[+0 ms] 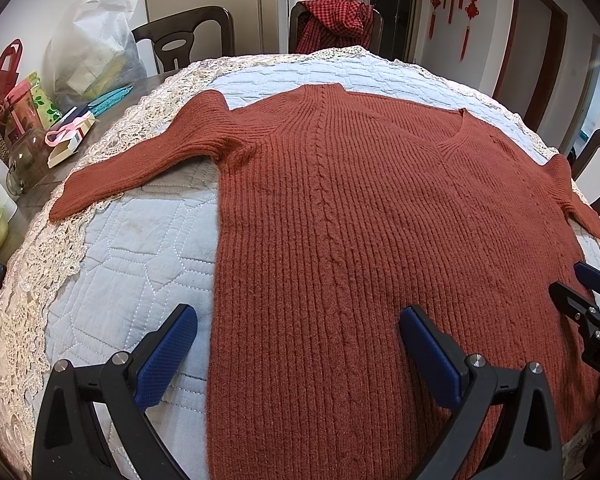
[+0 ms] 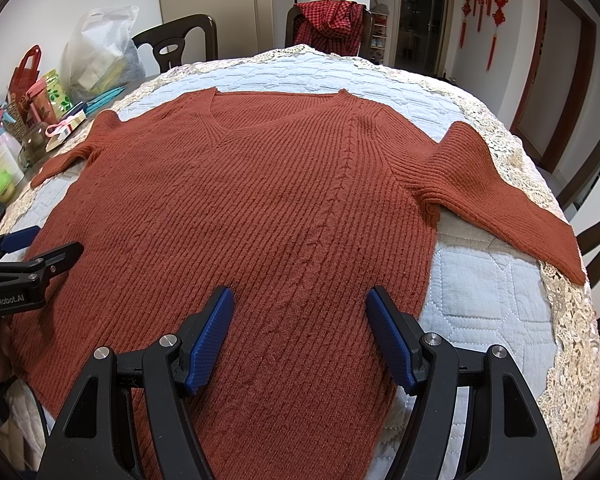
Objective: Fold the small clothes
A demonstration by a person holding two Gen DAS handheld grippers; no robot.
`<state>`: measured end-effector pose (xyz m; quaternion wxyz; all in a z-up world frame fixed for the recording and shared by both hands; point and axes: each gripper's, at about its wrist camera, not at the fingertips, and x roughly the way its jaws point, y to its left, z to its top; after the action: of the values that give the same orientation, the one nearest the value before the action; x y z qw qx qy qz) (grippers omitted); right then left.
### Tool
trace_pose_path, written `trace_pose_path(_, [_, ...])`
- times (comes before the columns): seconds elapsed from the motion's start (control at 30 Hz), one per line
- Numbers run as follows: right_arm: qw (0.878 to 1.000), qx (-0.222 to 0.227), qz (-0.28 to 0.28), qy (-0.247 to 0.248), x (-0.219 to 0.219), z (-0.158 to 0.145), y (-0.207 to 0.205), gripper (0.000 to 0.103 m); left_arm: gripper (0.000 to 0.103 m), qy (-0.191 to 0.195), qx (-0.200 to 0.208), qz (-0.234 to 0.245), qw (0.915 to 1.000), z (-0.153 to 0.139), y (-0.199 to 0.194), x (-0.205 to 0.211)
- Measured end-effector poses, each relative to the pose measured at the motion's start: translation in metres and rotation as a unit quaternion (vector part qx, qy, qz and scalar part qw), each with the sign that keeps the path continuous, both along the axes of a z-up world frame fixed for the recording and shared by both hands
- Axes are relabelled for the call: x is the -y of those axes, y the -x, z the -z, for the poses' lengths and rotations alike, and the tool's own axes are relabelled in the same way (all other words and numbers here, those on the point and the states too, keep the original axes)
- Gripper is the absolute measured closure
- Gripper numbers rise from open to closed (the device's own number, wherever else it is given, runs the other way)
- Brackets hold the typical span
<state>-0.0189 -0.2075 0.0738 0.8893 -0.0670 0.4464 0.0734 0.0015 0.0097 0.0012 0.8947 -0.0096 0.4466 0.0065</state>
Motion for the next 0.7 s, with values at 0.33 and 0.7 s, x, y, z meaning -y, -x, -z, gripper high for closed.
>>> trace_pose_path(0.33, [1.0, -0.002, 0.002, -0.003, 0.0003, -0.001, 0.0001, 0.034, 0.0, -0.001, -0.001, 0.0, 1.0, 0.0005, -0.0002, 0.0007])
trace_pose_path(0.7, [1.0, -0.005, 0.0, -0.005, -0.0003, -0.0002, -0.0012, 0.034, 0.0, -0.002, -0.001, 0.0, 1.0, 0.0011, 0.0003, 0.0012])
